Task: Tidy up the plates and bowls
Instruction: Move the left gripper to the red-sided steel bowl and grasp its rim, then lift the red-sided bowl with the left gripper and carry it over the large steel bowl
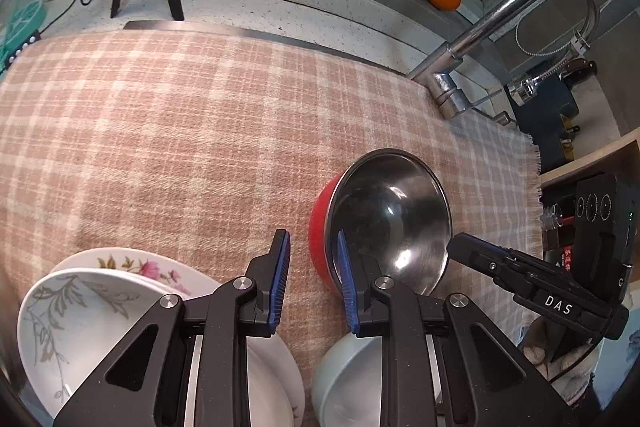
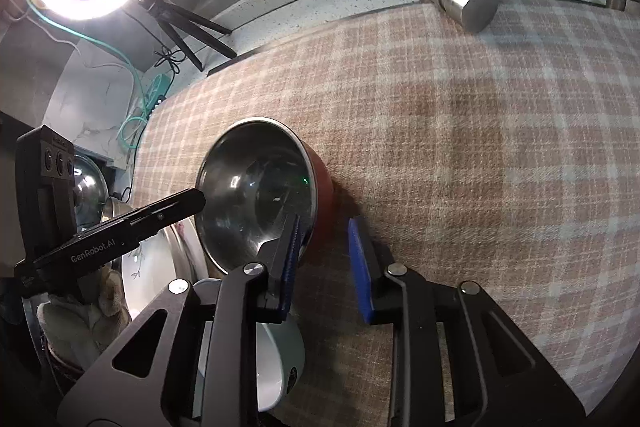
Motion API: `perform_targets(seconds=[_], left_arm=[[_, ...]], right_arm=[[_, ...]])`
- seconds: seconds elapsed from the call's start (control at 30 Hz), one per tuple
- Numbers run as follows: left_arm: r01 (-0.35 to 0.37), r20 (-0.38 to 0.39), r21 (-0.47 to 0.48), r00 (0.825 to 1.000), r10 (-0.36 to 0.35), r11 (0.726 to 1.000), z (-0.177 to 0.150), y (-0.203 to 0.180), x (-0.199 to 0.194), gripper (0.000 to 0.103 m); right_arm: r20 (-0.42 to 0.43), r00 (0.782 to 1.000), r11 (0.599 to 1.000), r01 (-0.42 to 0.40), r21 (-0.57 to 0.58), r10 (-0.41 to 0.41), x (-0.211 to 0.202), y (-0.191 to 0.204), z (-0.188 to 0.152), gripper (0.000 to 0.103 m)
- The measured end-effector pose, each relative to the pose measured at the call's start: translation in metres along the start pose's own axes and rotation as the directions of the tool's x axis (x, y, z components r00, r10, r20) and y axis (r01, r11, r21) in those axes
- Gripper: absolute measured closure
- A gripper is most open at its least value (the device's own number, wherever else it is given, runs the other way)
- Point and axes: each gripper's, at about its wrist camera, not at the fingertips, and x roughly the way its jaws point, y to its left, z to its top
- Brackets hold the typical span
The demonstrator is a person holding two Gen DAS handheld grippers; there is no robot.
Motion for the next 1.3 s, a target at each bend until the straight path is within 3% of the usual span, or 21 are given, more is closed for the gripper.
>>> perform_targets(seconds=[0.3,0.8,1.3], left_arm=[[0.007,-0.029,0.032,1.000,-0.006,0.999,0.002,-0.004,0.010,0.092],[0.011,-0.008,0.058,1.000,-0.010,0.998,0.007,-0.008,0.002,0.092],[0.024,0.086,0.097,0.996,-0.032,0.995,0.002,-0.003,-0.054,0.092]], right_arm=[[-0.013,1.000,1.000,0.011,-0.020,-0.011,0.006,0.011,0.004,0.094],[0.023,0.999,0.999,0.045,-0.025,-0.044,-0.005,0.025,0.009,0.094],[0.084,0.996,0.997,0.048,-0.061,-0.043,-0.037,0.070,0.000,0.094]])
